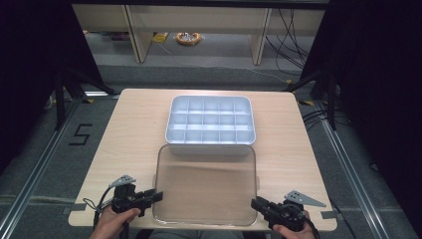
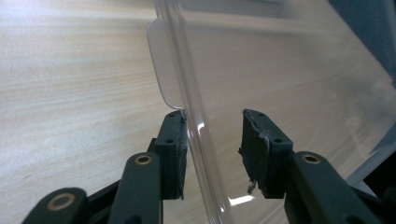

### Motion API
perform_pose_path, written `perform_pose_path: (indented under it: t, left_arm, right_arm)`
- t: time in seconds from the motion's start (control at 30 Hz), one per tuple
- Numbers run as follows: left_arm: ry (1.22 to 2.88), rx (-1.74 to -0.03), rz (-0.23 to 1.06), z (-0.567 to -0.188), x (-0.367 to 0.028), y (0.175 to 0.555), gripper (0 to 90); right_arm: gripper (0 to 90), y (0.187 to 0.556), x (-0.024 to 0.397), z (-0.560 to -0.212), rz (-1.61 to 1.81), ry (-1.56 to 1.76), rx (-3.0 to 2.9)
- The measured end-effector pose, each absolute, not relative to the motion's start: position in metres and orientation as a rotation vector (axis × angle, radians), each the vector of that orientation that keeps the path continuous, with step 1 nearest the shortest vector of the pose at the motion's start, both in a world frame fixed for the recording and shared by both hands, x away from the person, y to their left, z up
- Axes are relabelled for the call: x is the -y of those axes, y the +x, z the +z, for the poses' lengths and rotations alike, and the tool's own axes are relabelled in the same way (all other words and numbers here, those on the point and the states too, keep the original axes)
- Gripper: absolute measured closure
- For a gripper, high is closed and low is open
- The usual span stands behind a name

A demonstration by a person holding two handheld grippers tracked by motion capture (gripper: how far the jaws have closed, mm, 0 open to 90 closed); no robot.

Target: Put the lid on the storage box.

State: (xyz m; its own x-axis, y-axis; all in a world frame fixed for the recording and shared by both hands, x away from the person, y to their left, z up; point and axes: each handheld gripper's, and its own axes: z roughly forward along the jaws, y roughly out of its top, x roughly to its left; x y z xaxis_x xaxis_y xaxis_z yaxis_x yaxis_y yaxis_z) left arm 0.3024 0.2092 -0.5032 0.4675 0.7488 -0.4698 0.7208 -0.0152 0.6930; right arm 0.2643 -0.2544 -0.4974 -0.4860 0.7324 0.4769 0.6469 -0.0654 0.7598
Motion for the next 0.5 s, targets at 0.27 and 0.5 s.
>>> perform_pose_path:
  t: [0.27,0.5]
  left_arm:
    - [1.746,-1.231,0.092,-0.494,-0.205,0.302,60.7]
    - [1.769,-1.182,0.146,-0.482,-0.197,0.309,60.5]
  right_arm:
    - [69.1,0.269,0.254,-0.493,1.584,1.584,-2.080]
    - [68.7,0.279,0.258,-0.484,1.583,1.564,-2.051]
